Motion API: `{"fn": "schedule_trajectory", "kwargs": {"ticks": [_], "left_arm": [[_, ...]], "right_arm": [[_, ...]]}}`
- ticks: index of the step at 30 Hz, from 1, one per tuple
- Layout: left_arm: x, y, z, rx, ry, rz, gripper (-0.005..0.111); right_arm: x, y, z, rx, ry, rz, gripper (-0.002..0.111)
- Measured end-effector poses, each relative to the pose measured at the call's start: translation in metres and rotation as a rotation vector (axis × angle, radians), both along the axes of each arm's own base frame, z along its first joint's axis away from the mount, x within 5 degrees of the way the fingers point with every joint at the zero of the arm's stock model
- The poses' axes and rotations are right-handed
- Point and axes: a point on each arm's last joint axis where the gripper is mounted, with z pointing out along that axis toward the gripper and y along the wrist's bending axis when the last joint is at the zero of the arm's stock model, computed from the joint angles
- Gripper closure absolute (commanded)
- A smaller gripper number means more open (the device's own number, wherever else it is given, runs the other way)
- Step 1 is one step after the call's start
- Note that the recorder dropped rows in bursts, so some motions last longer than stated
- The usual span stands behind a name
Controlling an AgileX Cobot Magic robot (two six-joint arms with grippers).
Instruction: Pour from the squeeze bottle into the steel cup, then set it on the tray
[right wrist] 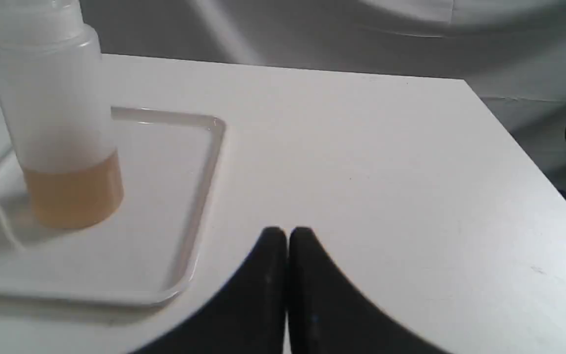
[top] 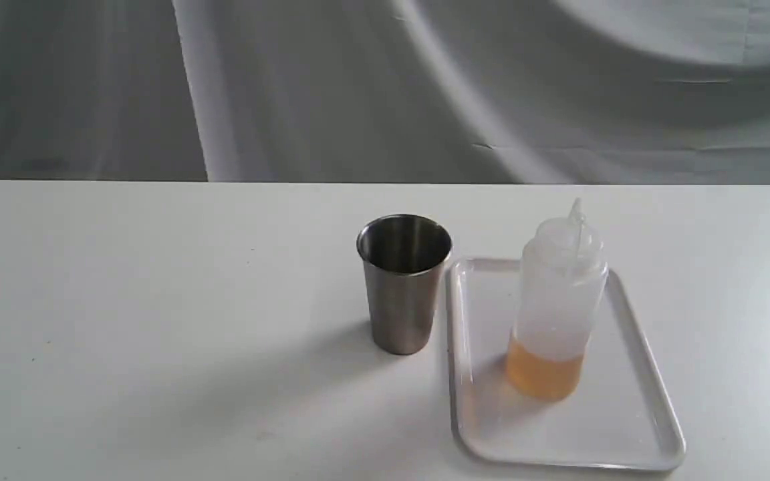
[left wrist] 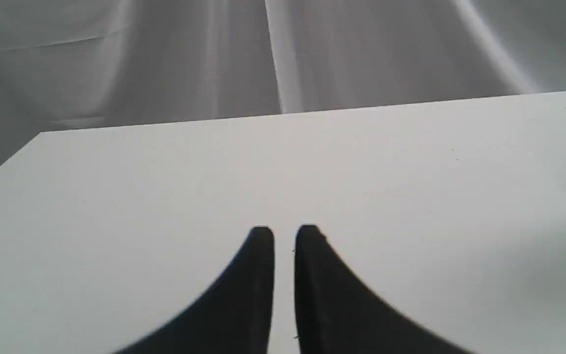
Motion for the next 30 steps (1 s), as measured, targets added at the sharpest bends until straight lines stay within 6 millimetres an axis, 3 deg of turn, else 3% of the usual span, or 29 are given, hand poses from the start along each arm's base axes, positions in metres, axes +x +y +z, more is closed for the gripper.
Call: {"fn": "schedule_trajectory", "kwargs": {"ticks": [30], "left_arm": [[0.0000, 0.0000, 0.0000, 0.000, 0.000, 0.000, 0.098]], "right_arm": [[0.0000, 0.0003, -0.0004, 0.011, 0.002, 0.000, 0.108]]}}
